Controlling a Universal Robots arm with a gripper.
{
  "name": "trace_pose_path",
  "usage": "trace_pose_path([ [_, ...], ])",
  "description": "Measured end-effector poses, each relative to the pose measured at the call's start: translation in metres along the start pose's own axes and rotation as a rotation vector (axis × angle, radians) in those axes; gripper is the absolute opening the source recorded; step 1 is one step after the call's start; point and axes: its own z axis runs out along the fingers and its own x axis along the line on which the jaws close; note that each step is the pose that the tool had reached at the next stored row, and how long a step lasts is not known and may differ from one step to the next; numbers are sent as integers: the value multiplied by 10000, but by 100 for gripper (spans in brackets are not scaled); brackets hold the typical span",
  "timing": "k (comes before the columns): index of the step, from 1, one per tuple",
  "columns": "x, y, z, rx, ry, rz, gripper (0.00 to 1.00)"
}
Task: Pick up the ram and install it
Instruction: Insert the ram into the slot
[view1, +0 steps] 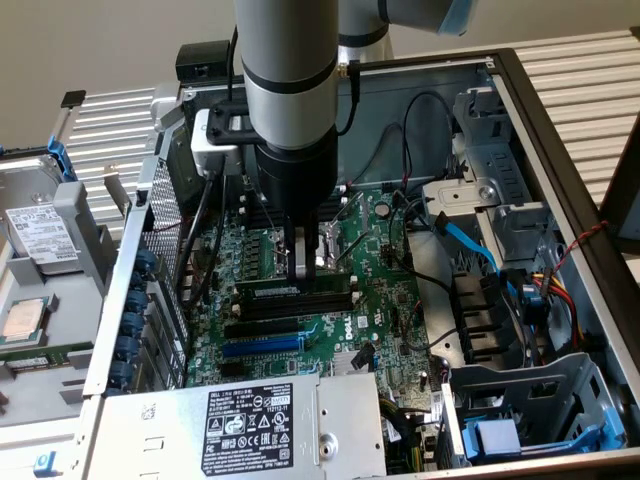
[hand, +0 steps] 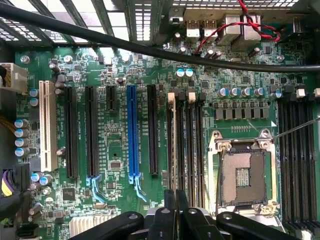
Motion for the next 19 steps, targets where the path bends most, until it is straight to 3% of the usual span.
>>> trace_pose_path([
  [19,-12,0,4,-24,14,-308,12],
])
